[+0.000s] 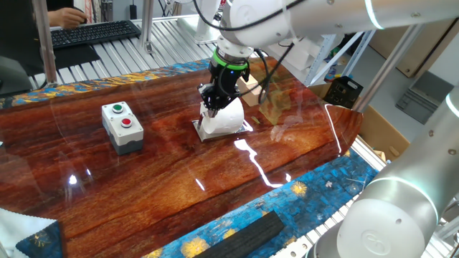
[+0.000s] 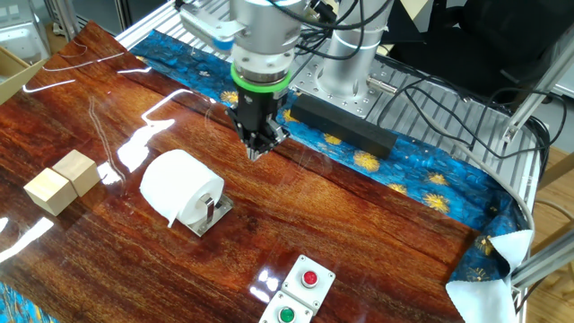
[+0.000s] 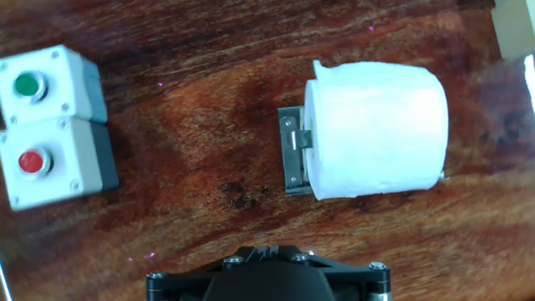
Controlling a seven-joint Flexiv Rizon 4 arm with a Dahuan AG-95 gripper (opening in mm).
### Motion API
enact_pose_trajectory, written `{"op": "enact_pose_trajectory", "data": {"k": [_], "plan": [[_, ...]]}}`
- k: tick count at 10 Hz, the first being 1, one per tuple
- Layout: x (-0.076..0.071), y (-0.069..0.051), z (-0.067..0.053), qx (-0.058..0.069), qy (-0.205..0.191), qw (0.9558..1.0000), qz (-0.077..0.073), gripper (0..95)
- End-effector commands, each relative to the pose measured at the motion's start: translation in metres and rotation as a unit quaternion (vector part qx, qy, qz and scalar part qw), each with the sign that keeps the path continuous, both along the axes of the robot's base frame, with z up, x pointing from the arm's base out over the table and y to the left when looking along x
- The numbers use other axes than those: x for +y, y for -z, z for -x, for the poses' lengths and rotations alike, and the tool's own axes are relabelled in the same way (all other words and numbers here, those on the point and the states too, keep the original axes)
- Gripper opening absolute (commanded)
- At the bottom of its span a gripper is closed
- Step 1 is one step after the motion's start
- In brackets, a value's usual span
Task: Take the roll of paper down from the shelf
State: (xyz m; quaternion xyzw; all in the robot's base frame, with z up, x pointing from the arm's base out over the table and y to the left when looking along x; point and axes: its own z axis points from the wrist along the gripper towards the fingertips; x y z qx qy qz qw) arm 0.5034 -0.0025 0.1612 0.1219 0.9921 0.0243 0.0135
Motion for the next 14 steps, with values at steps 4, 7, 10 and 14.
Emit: {"op": "enact_pose_trajectory", "data": {"k": [4, 7, 10, 14], "plan": [[-0.005, 0.003, -0.001, 0.034, 0.287, 0.9559, -0.051, 0.0], [-0.008, 0.004, -0.003, 0.031, 0.371, 0.9266, -0.057, 0.0], [-0.016, 0.006, -0.007, 0.037, 0.463, 0.8842, -0.053, 0.0], [-0.029, 0.008, -0.014, 0.034, 0.532, 0.8437, -0.059, 0.0]]}}
